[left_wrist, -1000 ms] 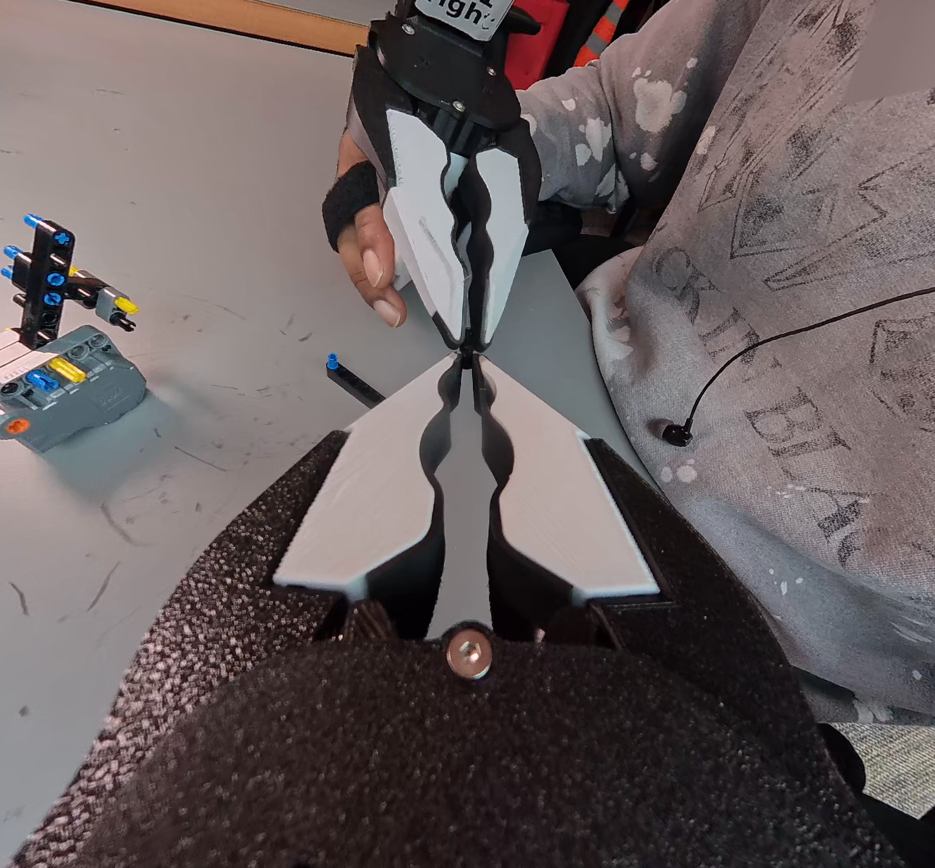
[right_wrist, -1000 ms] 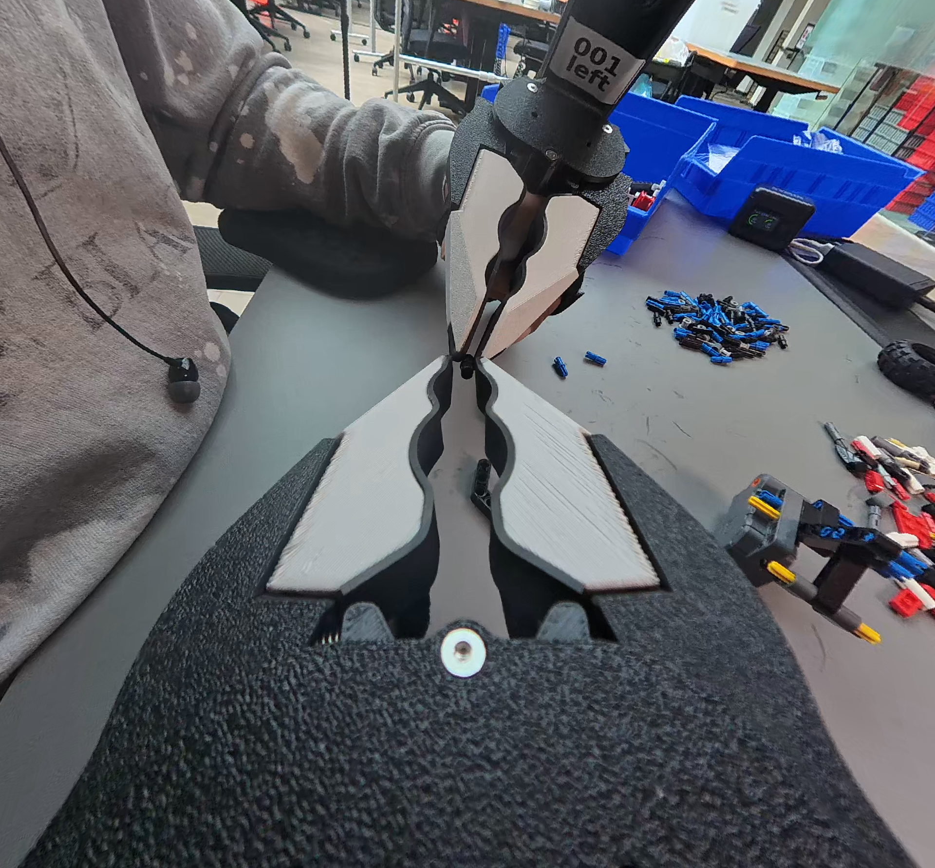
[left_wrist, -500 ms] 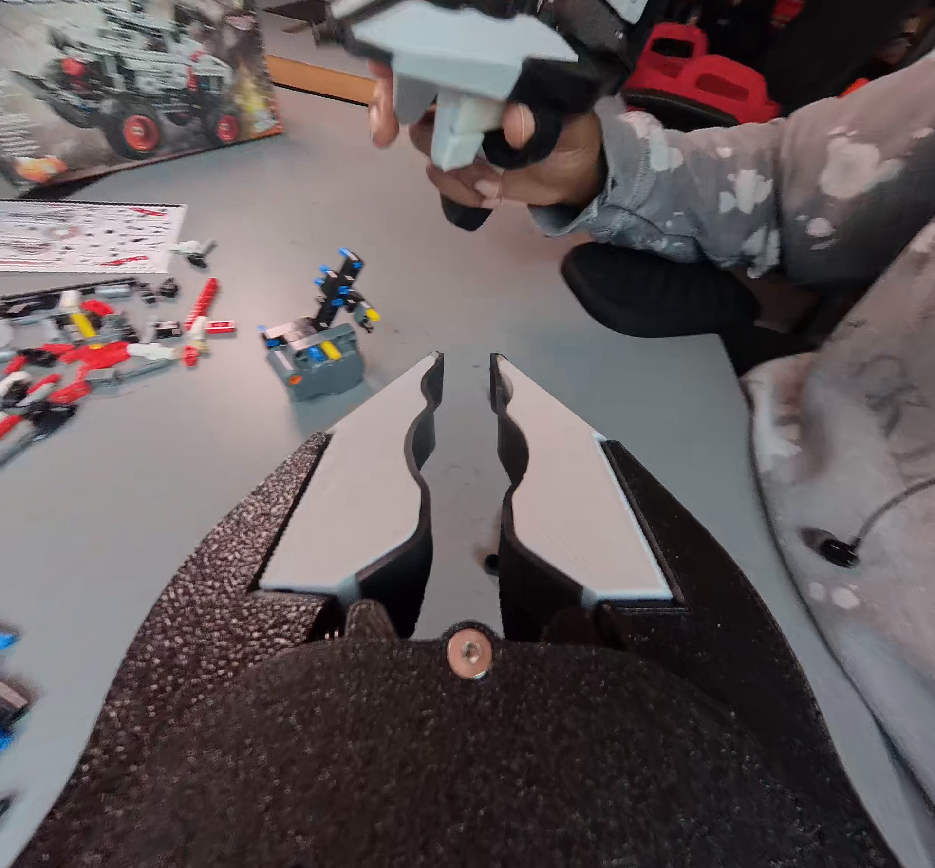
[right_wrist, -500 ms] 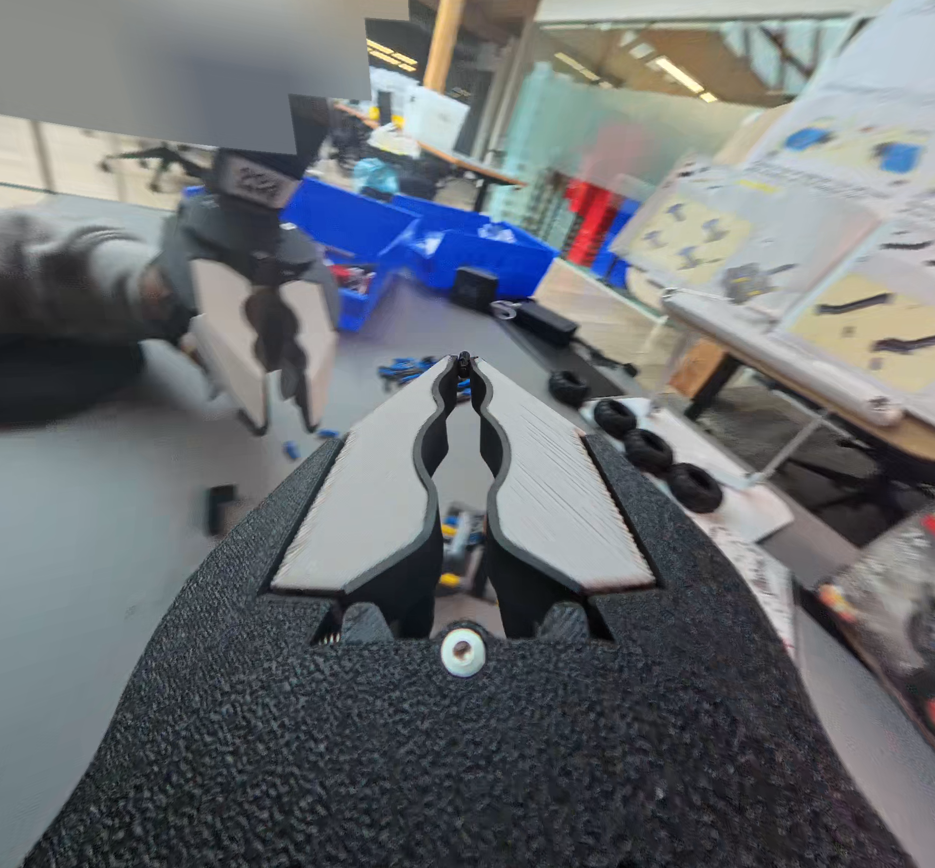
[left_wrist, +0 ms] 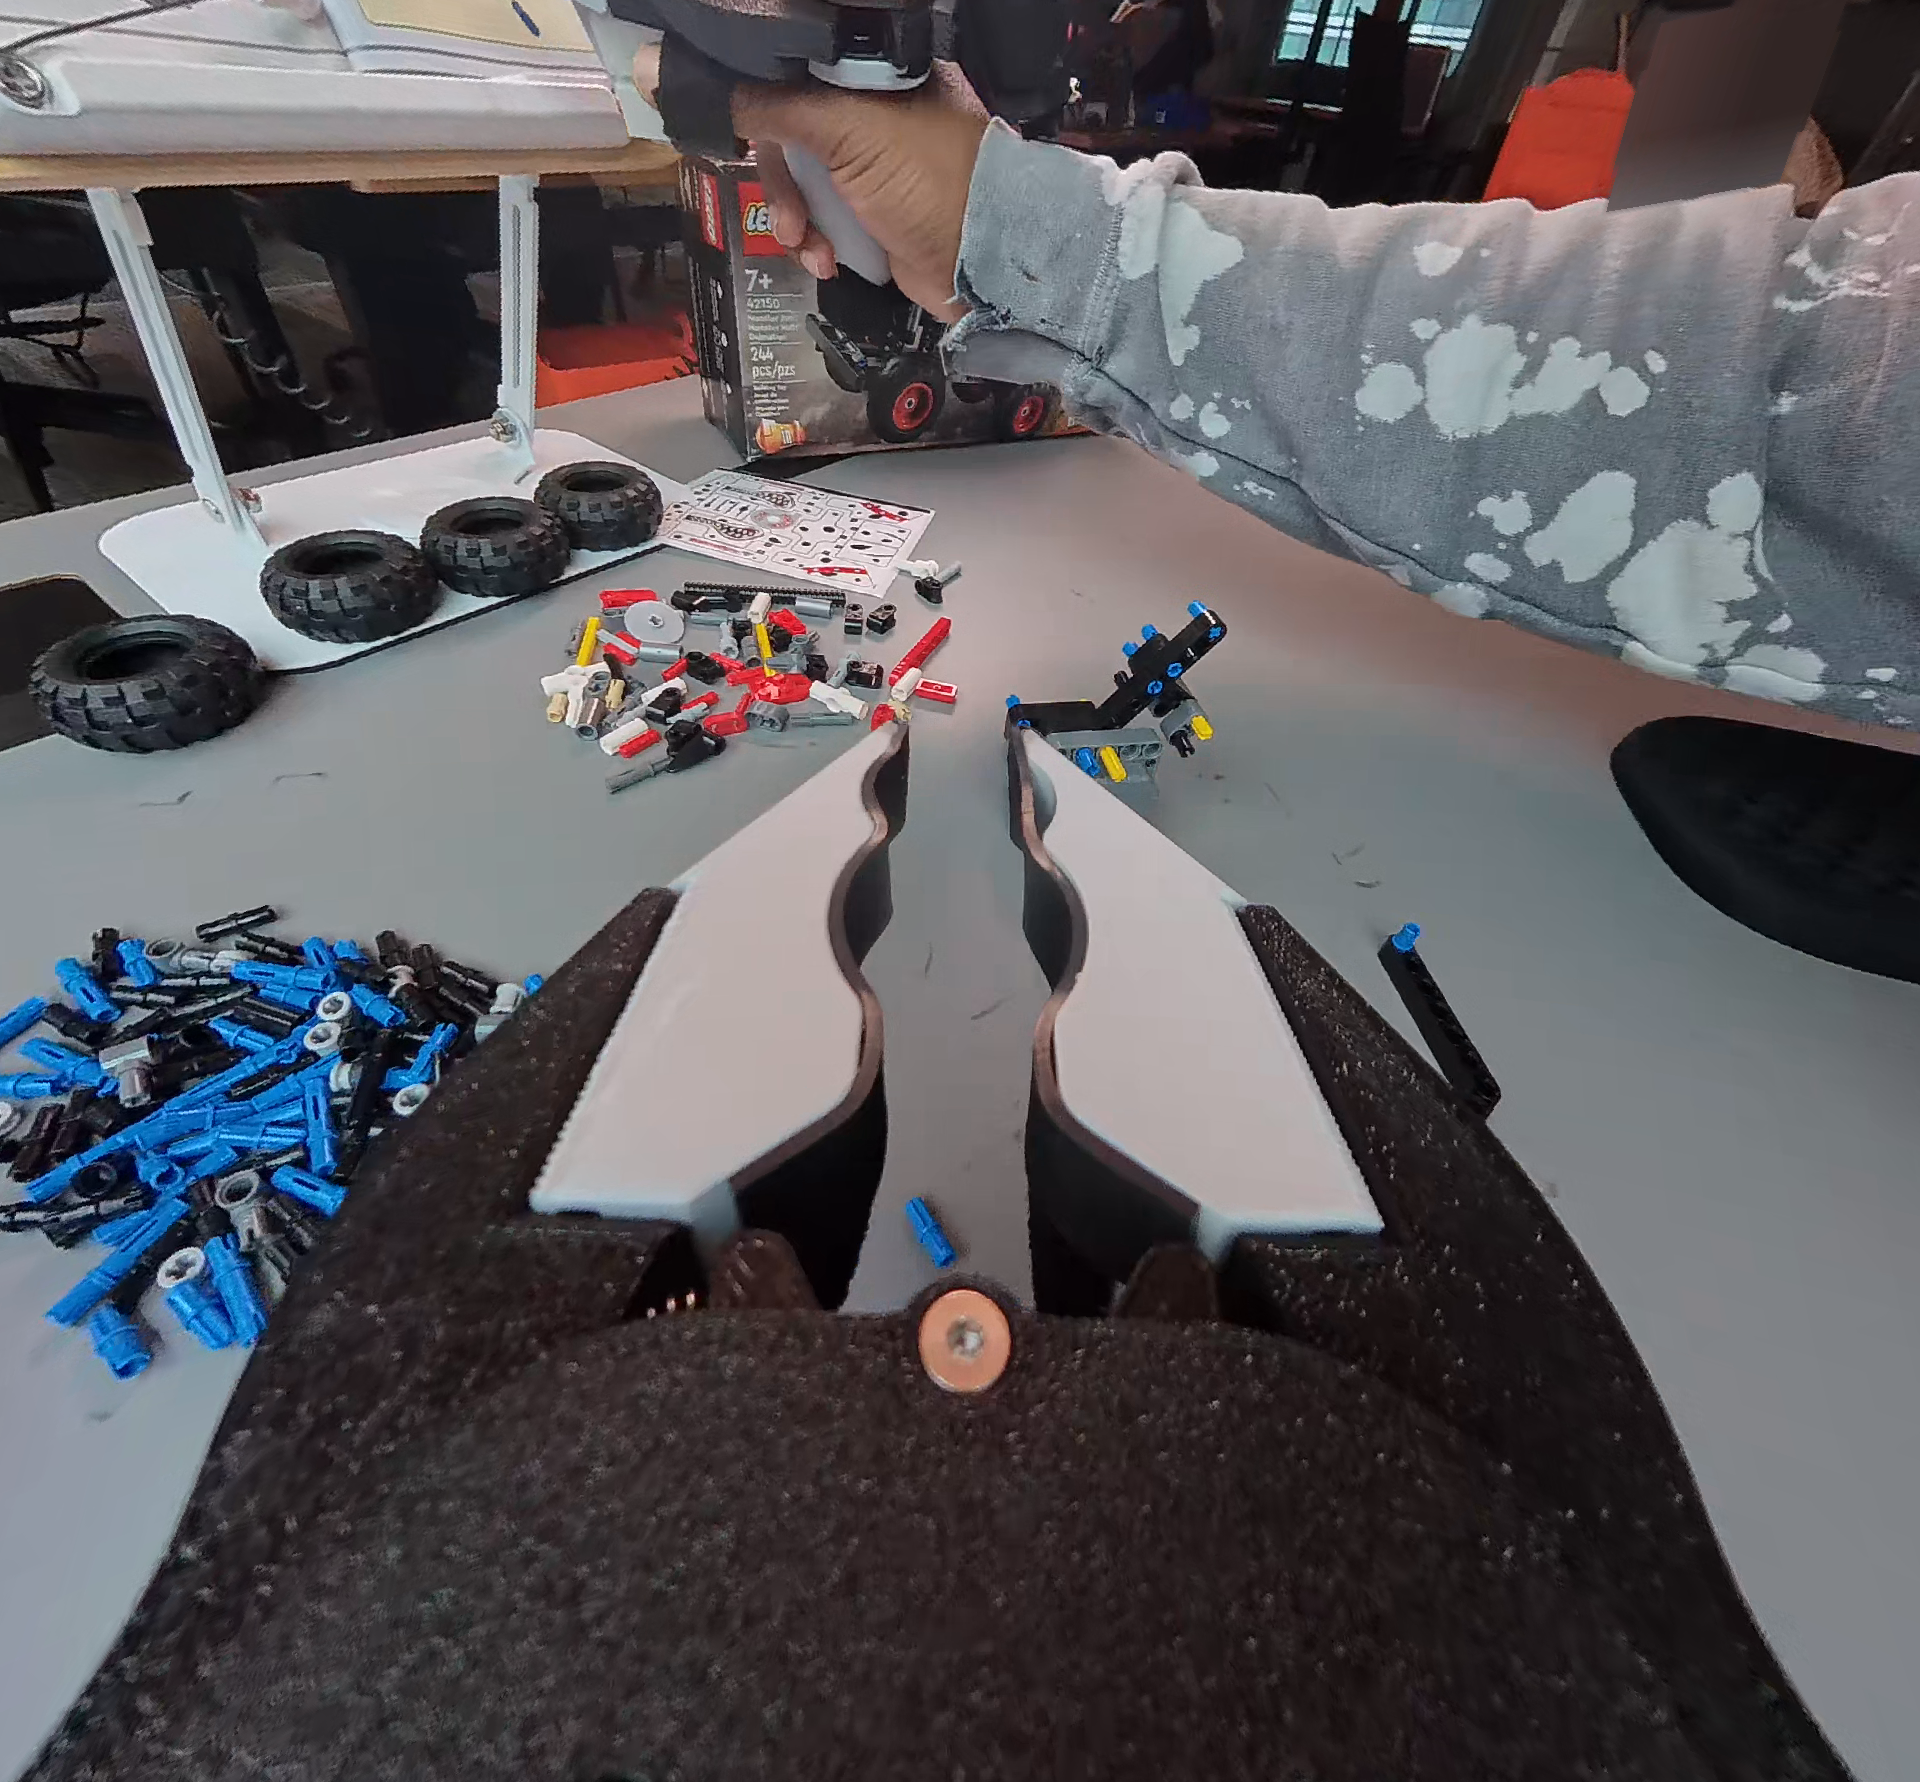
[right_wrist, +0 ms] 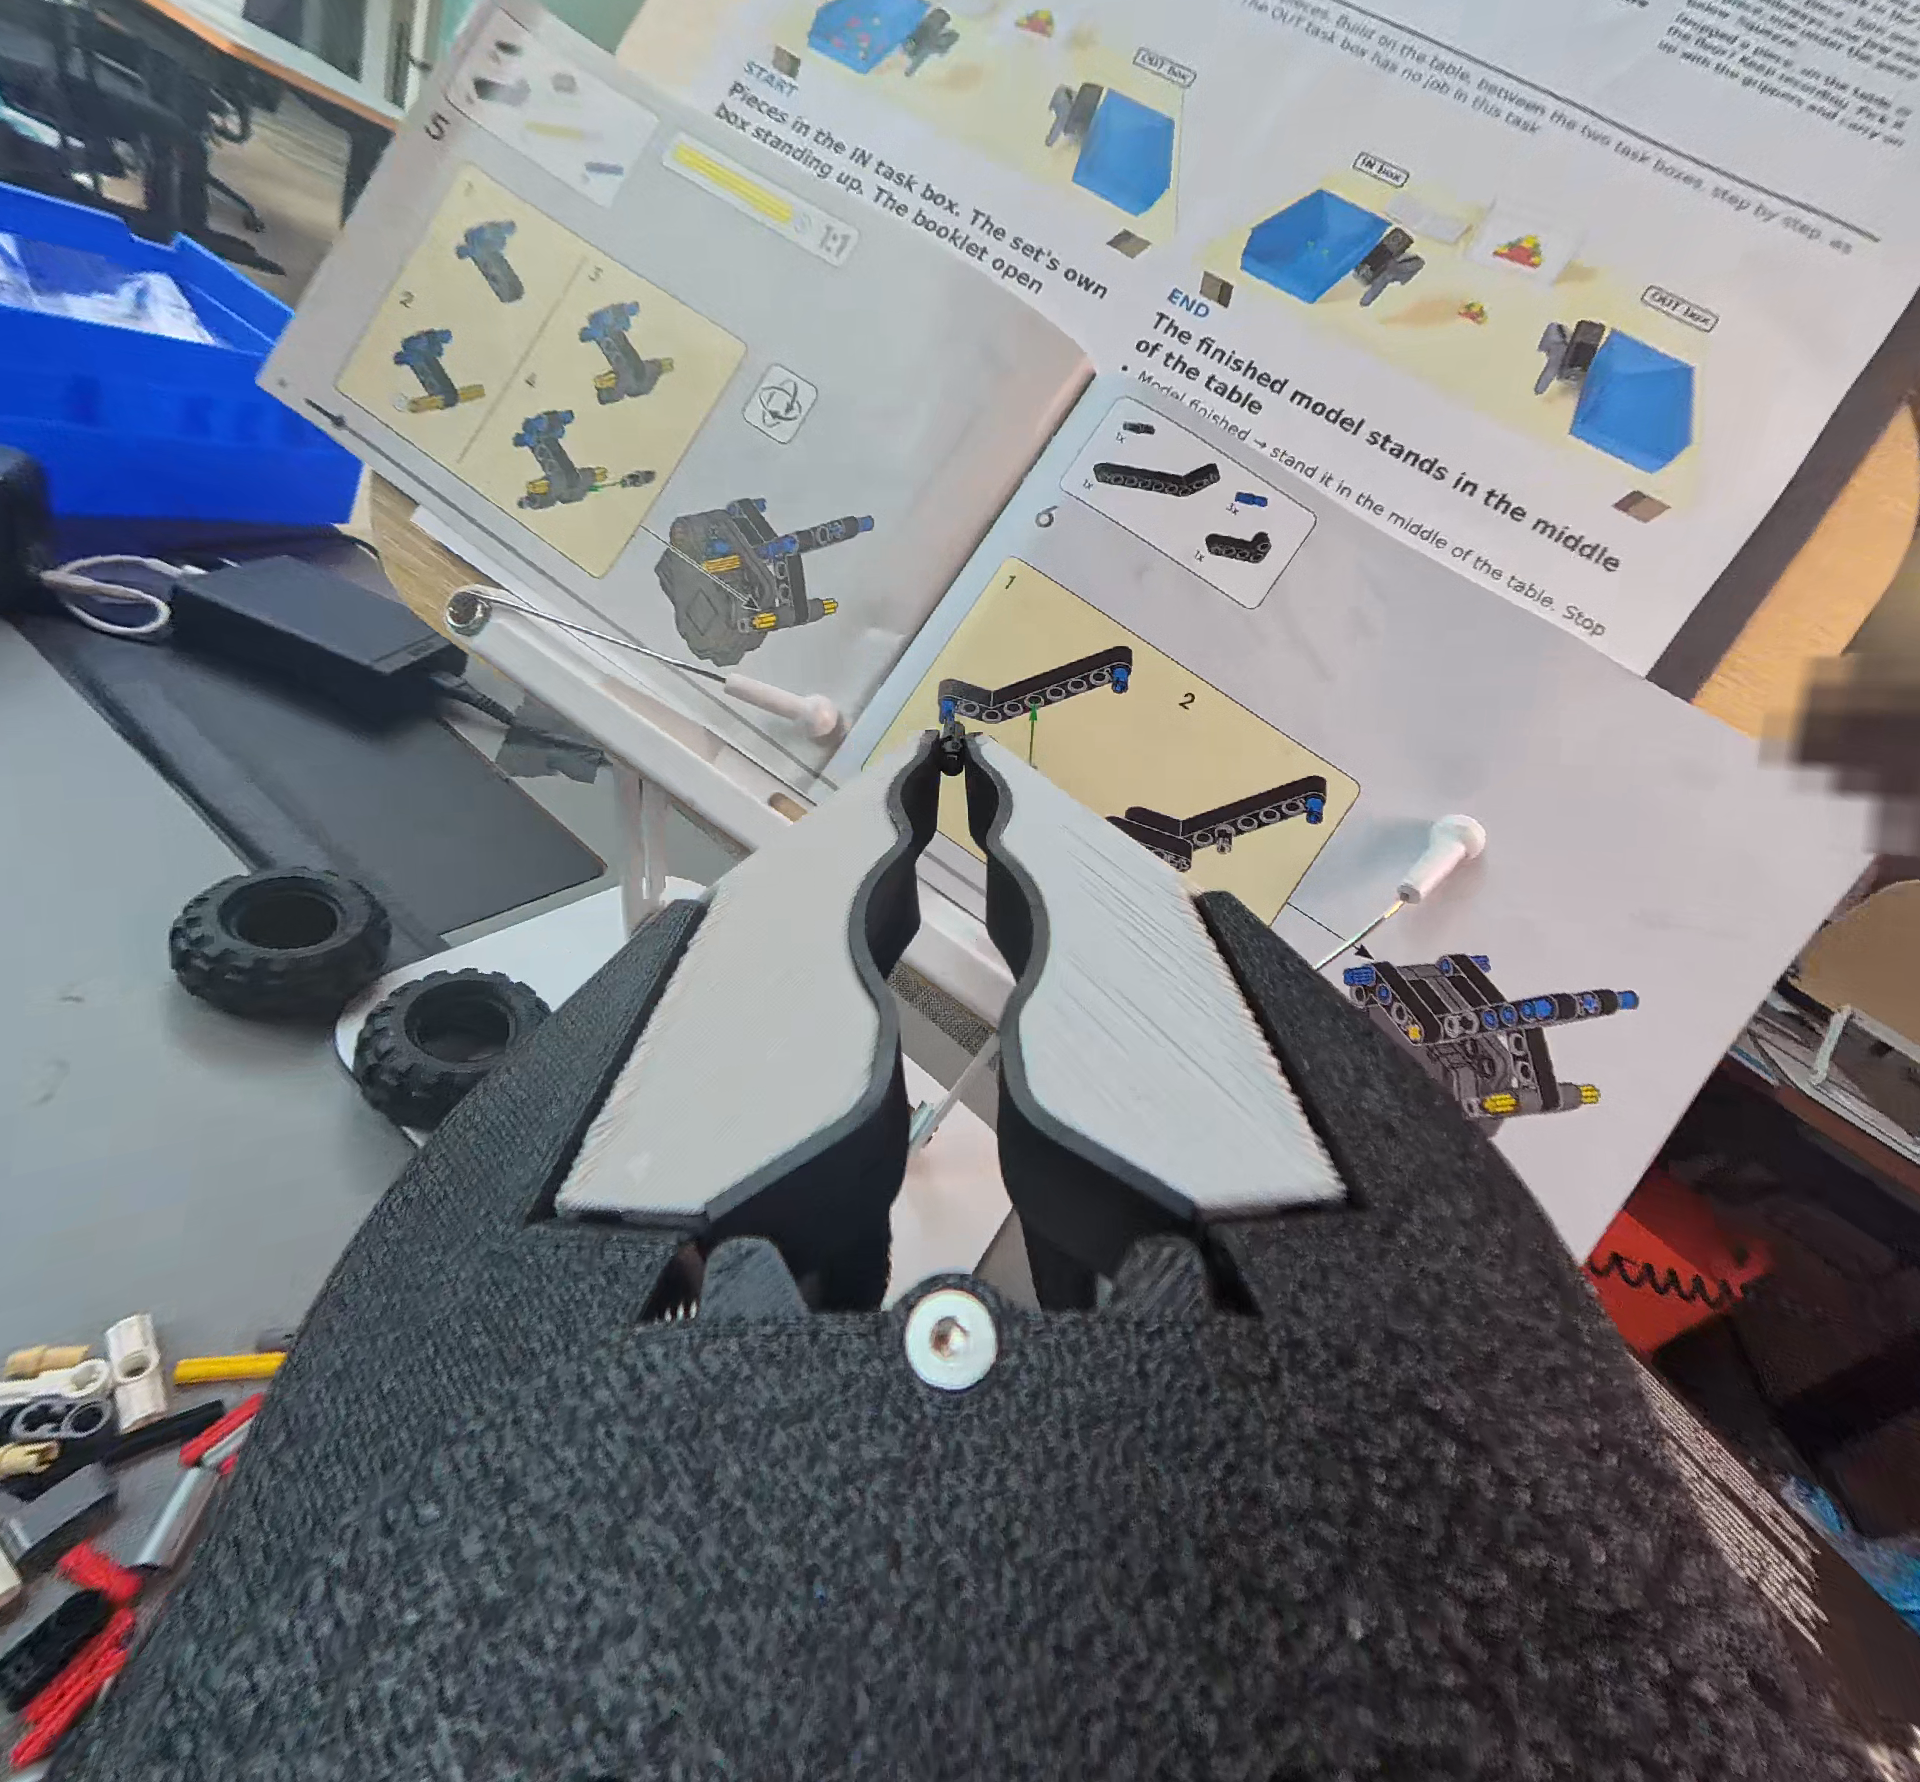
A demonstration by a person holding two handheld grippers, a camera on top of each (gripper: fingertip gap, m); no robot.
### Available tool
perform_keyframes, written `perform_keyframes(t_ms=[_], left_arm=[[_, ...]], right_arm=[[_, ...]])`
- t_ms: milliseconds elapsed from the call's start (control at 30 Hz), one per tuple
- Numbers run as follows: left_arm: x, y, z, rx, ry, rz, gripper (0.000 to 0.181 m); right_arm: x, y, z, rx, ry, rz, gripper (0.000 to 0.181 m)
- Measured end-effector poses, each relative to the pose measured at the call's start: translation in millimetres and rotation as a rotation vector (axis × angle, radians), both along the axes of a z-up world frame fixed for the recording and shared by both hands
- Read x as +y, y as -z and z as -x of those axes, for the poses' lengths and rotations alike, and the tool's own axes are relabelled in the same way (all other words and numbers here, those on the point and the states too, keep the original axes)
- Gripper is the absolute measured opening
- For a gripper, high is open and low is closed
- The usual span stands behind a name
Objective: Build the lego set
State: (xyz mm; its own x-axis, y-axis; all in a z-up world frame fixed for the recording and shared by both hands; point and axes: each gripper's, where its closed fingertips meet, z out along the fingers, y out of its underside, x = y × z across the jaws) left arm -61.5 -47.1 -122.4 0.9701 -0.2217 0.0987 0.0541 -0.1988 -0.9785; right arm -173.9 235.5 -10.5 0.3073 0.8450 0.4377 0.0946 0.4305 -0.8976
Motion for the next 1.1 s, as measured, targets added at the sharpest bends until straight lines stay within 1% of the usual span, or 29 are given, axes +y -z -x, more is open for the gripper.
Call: perform_keyframes(t_ms=[167,467,633,1100], left_arm=[[1.5,2.8,-0.4,0.016,0.005,0.01,0.02],[3.4,11.7,-11.5,0.121,0.027,0.029,0.023],[3.4,10.9,-10.4,0.117,0.02,0.026,0.027],[2.8,12.4,-13.4,0.124,0.035,0.034,0.028]], right_arm=[[11.9,2.3,8.1,-0.003,0.005,0.014,0.004],[15.4,0.9,17.1,-0.036,0.005,0.004,0.004],[17.2,0.7,19.0,-0.047,0.016,0.009,0.004],[24.1,-1.3,19.1,-0.047,0.039,0.054,0.004]])
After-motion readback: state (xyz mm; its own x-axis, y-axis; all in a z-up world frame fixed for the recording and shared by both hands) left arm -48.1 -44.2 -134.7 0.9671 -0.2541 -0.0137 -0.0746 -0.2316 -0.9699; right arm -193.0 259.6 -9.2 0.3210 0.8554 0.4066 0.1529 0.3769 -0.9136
